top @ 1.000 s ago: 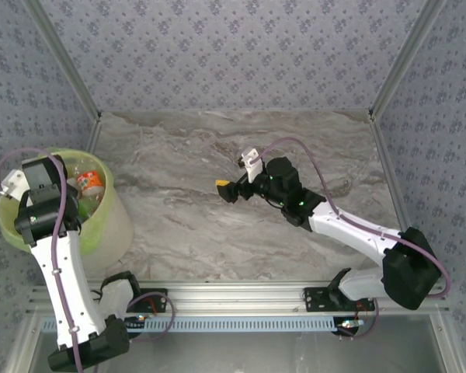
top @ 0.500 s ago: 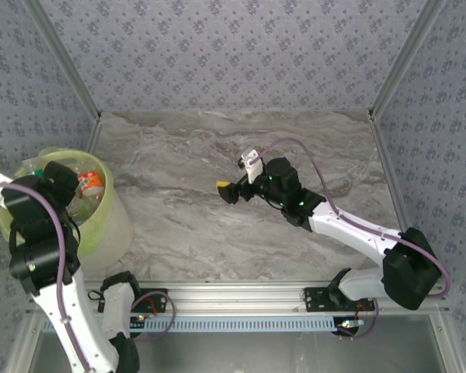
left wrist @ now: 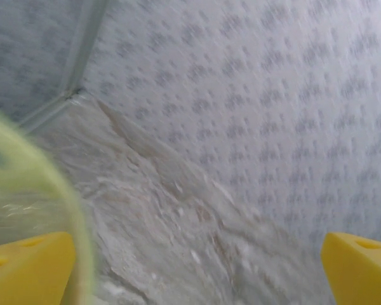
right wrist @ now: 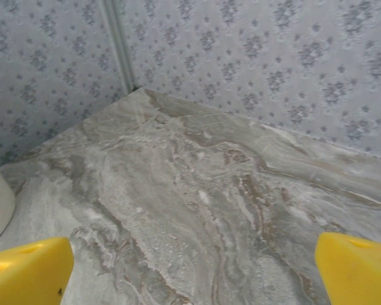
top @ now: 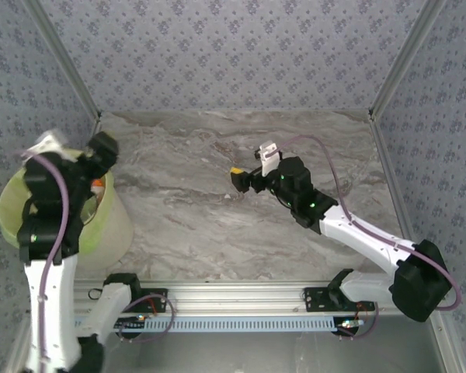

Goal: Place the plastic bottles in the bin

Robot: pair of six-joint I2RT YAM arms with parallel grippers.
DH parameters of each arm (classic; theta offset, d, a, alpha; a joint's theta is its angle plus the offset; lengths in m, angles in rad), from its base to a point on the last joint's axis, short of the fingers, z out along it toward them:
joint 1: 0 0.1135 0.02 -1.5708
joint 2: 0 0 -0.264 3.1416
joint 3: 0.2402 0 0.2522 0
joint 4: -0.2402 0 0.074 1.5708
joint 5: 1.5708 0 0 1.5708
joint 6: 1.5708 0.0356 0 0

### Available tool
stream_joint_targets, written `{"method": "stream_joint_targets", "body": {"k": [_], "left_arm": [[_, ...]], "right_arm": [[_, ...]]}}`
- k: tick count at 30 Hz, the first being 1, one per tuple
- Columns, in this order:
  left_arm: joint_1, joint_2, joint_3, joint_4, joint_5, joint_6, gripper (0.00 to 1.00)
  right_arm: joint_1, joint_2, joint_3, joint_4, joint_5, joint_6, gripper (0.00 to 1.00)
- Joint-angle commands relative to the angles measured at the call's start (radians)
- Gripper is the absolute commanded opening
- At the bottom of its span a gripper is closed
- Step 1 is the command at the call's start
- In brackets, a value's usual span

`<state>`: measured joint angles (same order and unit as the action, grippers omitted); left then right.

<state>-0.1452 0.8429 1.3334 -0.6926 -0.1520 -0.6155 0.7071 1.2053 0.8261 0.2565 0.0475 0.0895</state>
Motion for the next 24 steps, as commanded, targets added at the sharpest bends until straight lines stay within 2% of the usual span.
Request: {"method": "stream_joint_targets", "body": {"k": [1,2,4,6,9,13,15,18,21,24], "left_arm": [[-0.268,0.089,0.011,0.128,-0.341,0.187,0.99],[-0.337,0.122,0.003,0.166,-0.387,0.247,0.99],[-0.387,0.182,-0.031,0.223,-0.373,0.338,0.99],[-0.388,0.234,-0.076,0.248,-0.328,0.410,0.99],[-0.388,0.272,-0.200,0.327,-0.338,0.510,0.99],[-0.381,0.272,-0.426,0.535,-0.372,0.642,0.99],[-0.351,0.281,-0.536,0.636,-0.361,0.695,0.99],[-0.225,0.299,-0.643,0.696,-0.250,0.639,0.99],[-0.112,0.320,-0.741,0.817,-0.167,0.632,1.00],[-0.048,0.364,-0.833,0.997,-0.139,0.671,0.99]], "right_arm": [[-0.011,-0.043,-0.023,-0.034,0.086,0.030,1.00],[-0.018,-0.053,-0.032,-0.041,0.111,0.034,1.00],[-0.035,-0.073,-0.047,-0.063,0.167,0.038,1.00],[-0.066,-0.101,-0.067,-0.087,0.220,0.046,1.00],[-0.138,-0.158,-0.100,-0.134,0.311,0.061,1.00],[-0.292,-0.233,-0.163,-0.205,0.398,0.097,1.00],[-0.393,-0.254,-0.210,-0.224,0.407,0.118,1.00],[-0.522,-0.257,-0.282,-0.215,0.391,0.143,1.00],[-0.597,-0.246,-0.344,-0.174,0.393,0.161,1.00],[-0.668,-0.188,-0.384,-0.138,0.385,0.173,1.00]]}}
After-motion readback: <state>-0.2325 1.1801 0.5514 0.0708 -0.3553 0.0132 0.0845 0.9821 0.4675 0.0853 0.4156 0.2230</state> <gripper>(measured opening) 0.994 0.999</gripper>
